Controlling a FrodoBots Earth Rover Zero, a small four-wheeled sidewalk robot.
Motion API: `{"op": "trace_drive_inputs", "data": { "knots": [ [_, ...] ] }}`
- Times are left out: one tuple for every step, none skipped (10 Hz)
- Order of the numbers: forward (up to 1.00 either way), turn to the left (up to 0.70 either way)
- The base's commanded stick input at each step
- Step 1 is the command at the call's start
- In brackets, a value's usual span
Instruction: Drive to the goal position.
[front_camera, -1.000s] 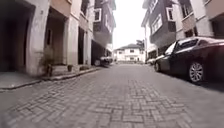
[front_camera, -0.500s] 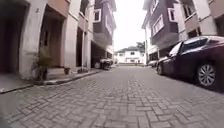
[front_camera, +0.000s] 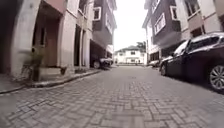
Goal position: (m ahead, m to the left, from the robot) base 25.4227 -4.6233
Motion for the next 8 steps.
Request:
{"op": "trace_drive_inputs", "data": {
  "knots": [
    [0.7,0.0],
    [0.7,0.0],
    [0.7,0.0],
    [0.7,0.0],
    [0.7,0.0],
    [0.7,0.0],
    [0.7,0.0],
    [0.7,0.0]
  ]
}}
